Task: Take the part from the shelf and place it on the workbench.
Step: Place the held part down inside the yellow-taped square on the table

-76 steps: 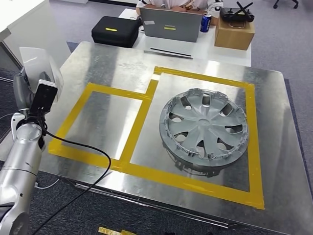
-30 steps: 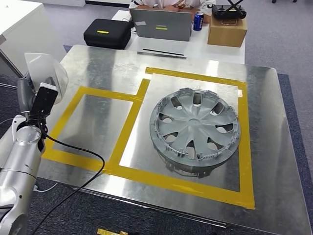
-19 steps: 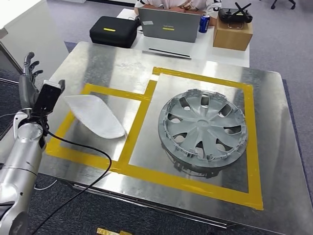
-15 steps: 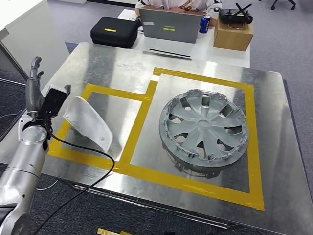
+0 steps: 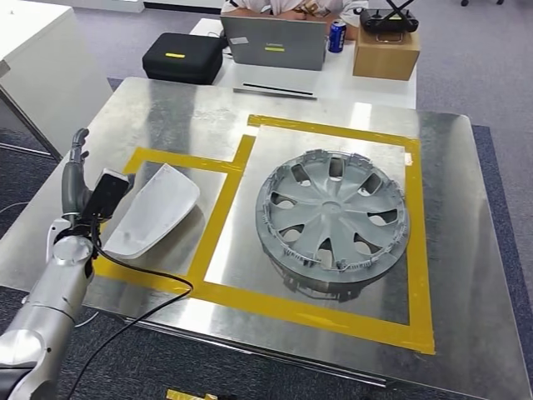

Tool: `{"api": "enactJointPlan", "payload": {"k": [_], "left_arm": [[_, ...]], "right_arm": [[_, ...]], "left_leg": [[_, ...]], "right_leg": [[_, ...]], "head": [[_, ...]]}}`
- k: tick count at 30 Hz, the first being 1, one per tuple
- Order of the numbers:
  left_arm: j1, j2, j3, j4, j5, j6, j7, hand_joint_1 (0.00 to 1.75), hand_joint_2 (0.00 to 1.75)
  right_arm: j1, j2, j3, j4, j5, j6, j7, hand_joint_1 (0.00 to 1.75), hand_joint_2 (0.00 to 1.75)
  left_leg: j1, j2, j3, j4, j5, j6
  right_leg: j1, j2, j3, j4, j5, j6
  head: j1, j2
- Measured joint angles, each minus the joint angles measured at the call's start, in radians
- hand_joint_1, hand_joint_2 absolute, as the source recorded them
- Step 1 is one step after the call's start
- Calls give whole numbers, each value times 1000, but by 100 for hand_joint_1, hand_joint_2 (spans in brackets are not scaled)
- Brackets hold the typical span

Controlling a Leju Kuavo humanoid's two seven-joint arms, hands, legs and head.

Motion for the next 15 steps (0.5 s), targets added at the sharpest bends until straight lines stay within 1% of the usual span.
{"api": "enactJointPlan", "payload": {"k": [1, 2, 3, 4, 5, 6, 8, 9, 10, 11, 12, 14, 15], "left_arm": [[2, -1, 0, 3, 5, 5, 1, 0, 0], [2, -2, 0, 5, 10, 10, 2, 0, 0], [0, -3, 1, 5, 18, 14, 2, 0, 0], [-3, -5, 2, 5, 29, 17, 3, 0, 0], [-6, -7, 4, 3, 42, 19, 4, 0, 0], [-7, -10, 6, 0, 57, 19, 6, 0, 0], [-7, -17, 13, -16, 88, 17, 19, 0, 0], [-7, -22, 16, -30, 102, 16, 29, 0, 0], [-7, -28, 20, -47, 115, 15, 38, 0, 0], [-9, -33, 21, -65, 124, 14, 43, 0, 0], [-10, -39, 21, -84, 131, 13, 46, 0, 0], [-10, -51, 21, -122, 134, 14, 49, 0, 0], [-9, -57, 19, -143, 134, 15, 51, 0, 0]], "right_arm": [[1, 0, 0, 0, 0, 0, 0, 0, 0], [1, 0, 0, 0, 0, 0, 0, 0, 0], [1, 0, 0, 0, -1, 0, 0, 0, 0], [0, 0, 1, 0, -2, -2, 0, 0, 0], [0, 0, 1, 0, -2, -3, 0, 0, 0], [0, 0, 1, 0, -4, -6, 0, 0, 0], [1, 0, 1, 0, -5, -10, 0, 0, 0], [1, 0, 1, 1, -6, -12, 1, 0, 0], [1, 0, 1, 1, -6, -13, 1, 0, 0], [1, 1, 2, 1, -7, -15, 1, 0, 0], [1, 1, 3, 1, -7, -16, 2, 0, 0], [1, 2, 4, 1, -7, -17, 4, 0, 0], [1, 2, 5, 1, -7, -17, 5, 0, 0]], "left_leg": [[1, 0, 14, -29, 27, 0], [3, 0, 42, -87, 65, 0], [3, 0, 76, -155, 96, 1], [2, 0, 105, -215, 116, 4], [1, 0, 123, -253, 124, 7], [0, 0, 130, -270, 122, 10], [-1, 0, 129, -273, 121, 19], [-1, -1, 129, -276, 122, 25], [0, 0, 130, -278, 124, 32], [2, 0, 132, -280, 125, 38], [3, 0, 133, -282, 126, 44], [1, 1, 132, -282, 126, 50], [-1, 1, 133, -281, 126, 51]], "right_leg": [[0, 0, 0, 1, -1, 1], [-1, 0, 1, 3, -2, 3], [0, 0, 1, 6, -4, 6], [2, 1, -1, 10, -6, 11], [4, 1, -4, 13, -8, 15], [5, 1, -6, 15, -8, 19], [5, 0, -8, 12, -7, 26], [4, 0, -10, 13, -8, 31], [3, -1, -16, 22, -16, 36], [2, -1, -28, 47, -33, 41], [1, -2, -51, 95, -59, 45], [-1, -3, -113, 227, -118, 51], [-2, -3, -139, 279, -133, 52]], "head": [[0, 0], [0, 0], [0, 0], [0, 0], [1, 0], [2, 0], [2, 0], [1, 0], [2, 0], [4, 0], [6, 0], [8, 0], [8, 0]]}}
